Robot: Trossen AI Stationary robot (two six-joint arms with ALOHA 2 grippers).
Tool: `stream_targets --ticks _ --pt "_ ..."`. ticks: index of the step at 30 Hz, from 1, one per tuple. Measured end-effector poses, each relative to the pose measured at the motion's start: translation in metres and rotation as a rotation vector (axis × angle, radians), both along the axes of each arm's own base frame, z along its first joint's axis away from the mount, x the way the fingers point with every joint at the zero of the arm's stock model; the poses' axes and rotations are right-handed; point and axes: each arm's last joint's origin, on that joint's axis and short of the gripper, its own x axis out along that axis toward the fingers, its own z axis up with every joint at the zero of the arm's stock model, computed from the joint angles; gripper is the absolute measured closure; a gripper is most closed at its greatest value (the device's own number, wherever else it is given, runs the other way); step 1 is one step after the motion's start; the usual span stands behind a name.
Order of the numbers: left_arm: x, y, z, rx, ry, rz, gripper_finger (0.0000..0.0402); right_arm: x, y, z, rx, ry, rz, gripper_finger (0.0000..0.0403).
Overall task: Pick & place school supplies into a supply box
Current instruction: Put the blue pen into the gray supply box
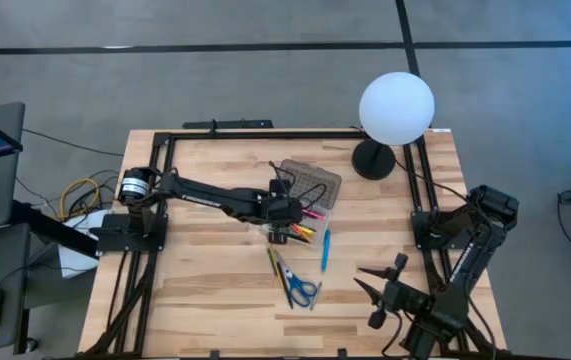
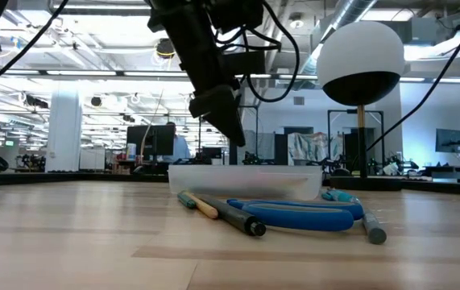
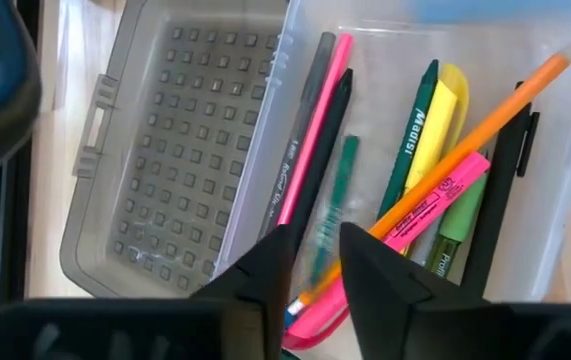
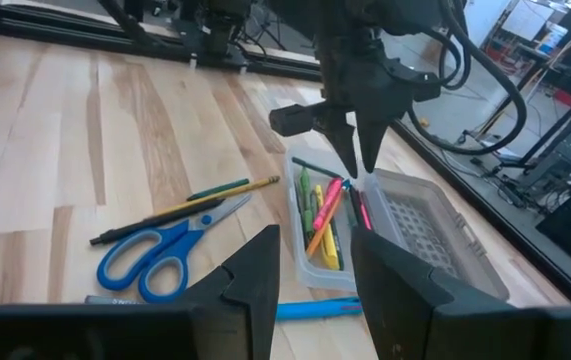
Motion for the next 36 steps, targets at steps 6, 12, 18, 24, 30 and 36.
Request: stream_targets --ticks 6,12,18,24,30,36 --pt "-0.003 -0.003 -0.002 -0.032 0.022 0.016 0.0279 0.01 -0.004 0.0 0.04 -0.019 -0.038 0.0285" --pt "-0.016 -0.024 -0.004 -0.064 0.127 0.018 0.0275 0.036 -0.016 -0.008 0.111 0.02 -0.143 0.0285" --pt "-0.038 -0.059 -0.006 -0.075 0.259 0.067 0.0276 0.075 -0.036 -0.037 0.197 0.165 -0.303 0.0285" --pt "-0.061 -0.106 -0.006 0.045 0.252 0.114 0.0276 0.101 -0.063 -0.054 0.271 0.263 -0.442 0.0285" --pt "-0.09 -0.162 -0.003 0.139 0.108 0.148 0.0276 0.115 -0.076 -0.057 0.36 0.285 -0.498 0.0285" --pt "-0.126 -0.217 0.0 0.139 -0.133 0.167 0.0276 0.124 -0.086 -0.059 0.487 0.348 -0.539 0.0285"
